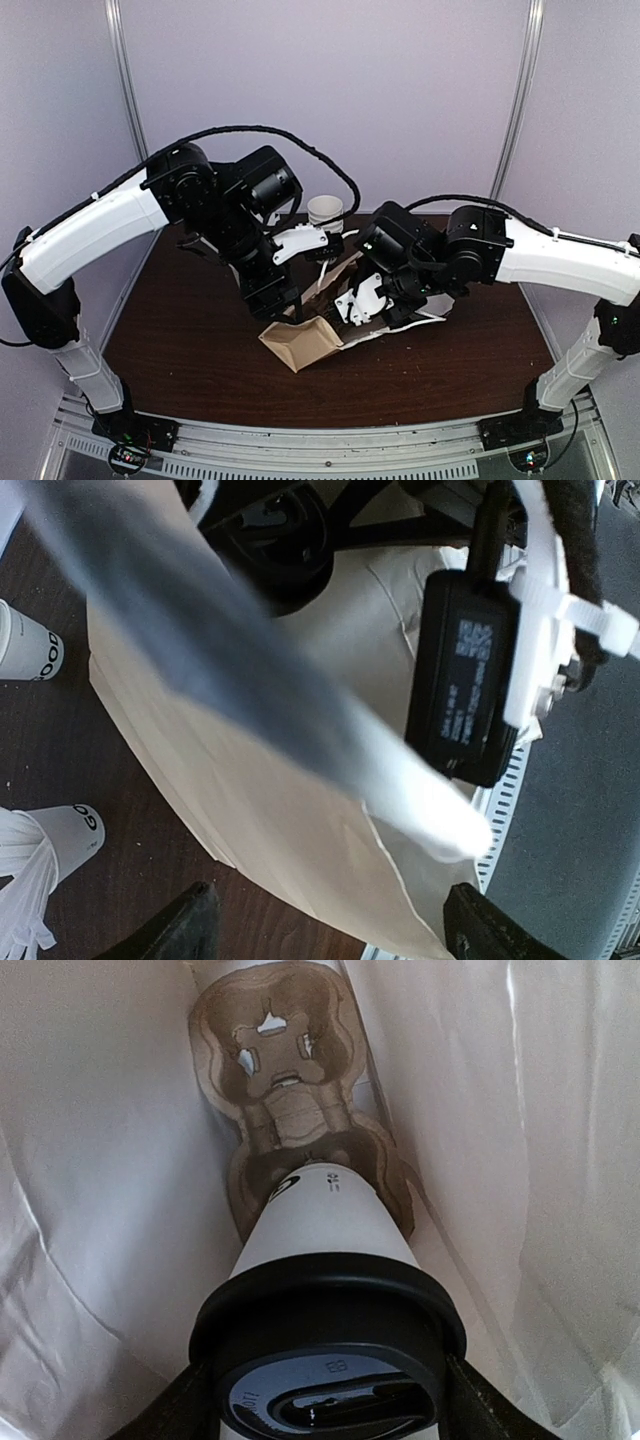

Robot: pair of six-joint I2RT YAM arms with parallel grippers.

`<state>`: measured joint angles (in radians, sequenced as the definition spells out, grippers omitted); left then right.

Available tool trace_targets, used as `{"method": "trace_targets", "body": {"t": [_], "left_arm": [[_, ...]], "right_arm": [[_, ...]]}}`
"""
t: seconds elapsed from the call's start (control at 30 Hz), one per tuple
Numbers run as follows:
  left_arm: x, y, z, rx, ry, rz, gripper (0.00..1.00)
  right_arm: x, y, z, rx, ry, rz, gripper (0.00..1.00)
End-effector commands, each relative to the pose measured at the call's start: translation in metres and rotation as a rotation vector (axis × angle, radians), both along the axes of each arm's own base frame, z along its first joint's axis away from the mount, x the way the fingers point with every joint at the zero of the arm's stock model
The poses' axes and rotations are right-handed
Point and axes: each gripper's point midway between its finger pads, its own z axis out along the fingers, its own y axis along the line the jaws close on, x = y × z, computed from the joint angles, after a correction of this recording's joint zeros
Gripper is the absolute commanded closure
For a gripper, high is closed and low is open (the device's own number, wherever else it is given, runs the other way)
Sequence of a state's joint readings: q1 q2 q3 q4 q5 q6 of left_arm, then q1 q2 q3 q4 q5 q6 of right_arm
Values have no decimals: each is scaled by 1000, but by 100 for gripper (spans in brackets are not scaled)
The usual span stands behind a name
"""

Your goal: Pack the takeout coffee

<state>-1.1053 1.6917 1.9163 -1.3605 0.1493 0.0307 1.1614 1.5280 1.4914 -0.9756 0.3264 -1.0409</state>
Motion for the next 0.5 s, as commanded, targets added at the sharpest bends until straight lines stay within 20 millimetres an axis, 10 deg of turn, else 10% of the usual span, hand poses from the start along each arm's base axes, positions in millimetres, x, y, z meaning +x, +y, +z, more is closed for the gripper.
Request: {"method": "trace_targets", "body": {"t": [0.0, 0.47], "left_arm": [[11, 2, 8, -24, -93, -4, 19], [74, 36, 45, -208, -277, 183, 13]], "right_arm": [[17, 5, 2, -14, -98, -31, 48], [24, 14, -19, -62, -40, -44, 48]]}}
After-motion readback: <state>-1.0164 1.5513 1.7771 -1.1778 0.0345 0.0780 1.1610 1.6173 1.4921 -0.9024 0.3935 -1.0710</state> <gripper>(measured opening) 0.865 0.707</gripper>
